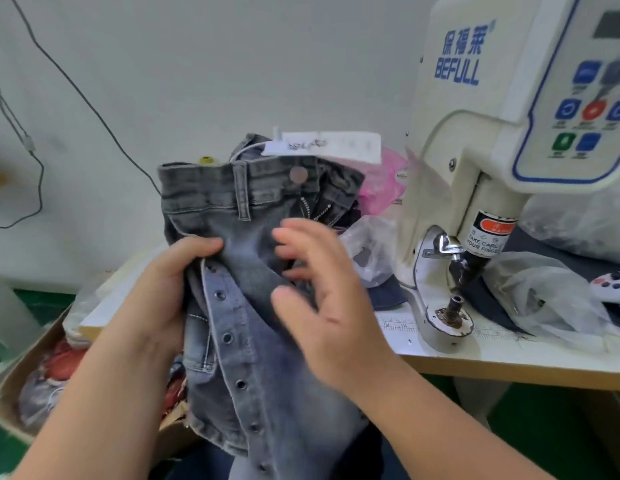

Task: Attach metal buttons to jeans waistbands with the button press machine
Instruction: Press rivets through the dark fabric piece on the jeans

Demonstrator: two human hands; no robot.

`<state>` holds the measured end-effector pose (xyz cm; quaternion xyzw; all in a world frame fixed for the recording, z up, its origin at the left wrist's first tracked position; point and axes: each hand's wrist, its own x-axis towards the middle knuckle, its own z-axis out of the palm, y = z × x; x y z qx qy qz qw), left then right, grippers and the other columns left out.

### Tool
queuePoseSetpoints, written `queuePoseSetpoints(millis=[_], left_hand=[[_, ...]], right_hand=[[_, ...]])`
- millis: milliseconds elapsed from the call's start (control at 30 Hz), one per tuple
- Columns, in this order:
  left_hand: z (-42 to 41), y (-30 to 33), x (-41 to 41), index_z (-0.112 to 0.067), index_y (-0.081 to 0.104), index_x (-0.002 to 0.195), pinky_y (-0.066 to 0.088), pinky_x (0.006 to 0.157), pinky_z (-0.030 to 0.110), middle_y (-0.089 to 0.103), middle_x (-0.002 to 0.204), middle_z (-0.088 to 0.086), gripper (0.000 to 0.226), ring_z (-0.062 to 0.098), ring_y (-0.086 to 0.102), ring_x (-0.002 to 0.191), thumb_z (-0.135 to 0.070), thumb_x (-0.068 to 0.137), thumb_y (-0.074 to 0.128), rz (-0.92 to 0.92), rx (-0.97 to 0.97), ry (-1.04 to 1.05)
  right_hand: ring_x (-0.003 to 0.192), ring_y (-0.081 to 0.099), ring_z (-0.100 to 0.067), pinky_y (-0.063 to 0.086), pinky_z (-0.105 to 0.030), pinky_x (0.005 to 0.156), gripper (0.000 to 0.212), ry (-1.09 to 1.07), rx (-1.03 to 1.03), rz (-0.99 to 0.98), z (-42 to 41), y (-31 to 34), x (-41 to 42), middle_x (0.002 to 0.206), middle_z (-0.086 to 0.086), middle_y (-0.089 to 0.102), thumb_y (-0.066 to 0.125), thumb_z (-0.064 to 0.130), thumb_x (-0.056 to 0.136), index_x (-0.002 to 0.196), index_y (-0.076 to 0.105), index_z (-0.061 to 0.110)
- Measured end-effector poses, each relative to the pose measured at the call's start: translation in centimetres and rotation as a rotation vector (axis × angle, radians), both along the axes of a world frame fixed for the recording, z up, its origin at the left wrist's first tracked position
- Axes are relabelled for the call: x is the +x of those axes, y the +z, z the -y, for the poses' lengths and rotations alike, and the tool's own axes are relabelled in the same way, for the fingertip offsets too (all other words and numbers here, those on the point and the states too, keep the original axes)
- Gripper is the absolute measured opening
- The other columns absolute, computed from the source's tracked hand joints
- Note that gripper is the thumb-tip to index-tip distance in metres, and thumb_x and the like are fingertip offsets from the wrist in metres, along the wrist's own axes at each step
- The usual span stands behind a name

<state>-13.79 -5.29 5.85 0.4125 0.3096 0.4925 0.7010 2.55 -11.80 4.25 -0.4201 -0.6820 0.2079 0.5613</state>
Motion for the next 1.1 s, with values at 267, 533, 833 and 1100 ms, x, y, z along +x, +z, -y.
queuePoseSetpoints(millis=[267,533,833,1100], left_hand=[[0.8,-0.1,0.4,-0.008,0.072,0.066,0.057,0.052,0.031,0.066,0.065,0.008,0.023,0.025,0.063,0.053,-0.023,0.057,0.057,0.067,-0.152,-0.012],[0.7,-0.1,0.3,-0.009,0.065,0.071,0.055,0.052,0.030,0.063,0.062,0.007,0.021,0.024,0.059,0.051,-0.023,0.056,0.057,-0.005,-0.255,-0.070],[2.0,0.5,1.7,-0.013,0.081,0.082,0.059,0.059,0.035,0.076,0.084,0.013,0.018,0.028,0.075,0.072,-0.017,0.073,0.065,-0.107,0.097,-0.174],[4.5,2.8,3.2,-0.013,0.076,0.105,0.060,0.068,0.034,0.074,0.108,0.017,0.036,0.033,0.074,0.094,-0.020,0.070,0.072,-0.109,0.296,-0.136]], right_hand=[[0.096,0.055,0.008,0.045,-0.016,0.085,0.036,-0.182,-0.313,-0.093,-2.2,-0.5,2.0,0.105,0.024,0.055,0.076,0.030,0.083,0.107,0.053,0.046],[0.081,0.072,-0.016,0.058,-0.035,0.074,0.038,-0.186,-0.308,-0.355,-2.3,0.4,2.9,0.089,-0.003,0.074,0.074,0.009,0.083,0.108,0.056,0.032],[0.097,0.069,-0.018,0.055,-0.042,0.088,0.020,0.008,-0.287,-0.144,-0.6,1.4,2.7,0.101,0.001,0.074,0.051,0.021,0.102,0.107,0.070,0.020],[0.123,0.058,-0.005,0.048,-0.032,0.105,0.062,0.416,-0.377,-0.148,2.1,3.1,2.0,0.140,0.003,0.057,0.070,0.015,0.088,0.142,0.039,0.021]])
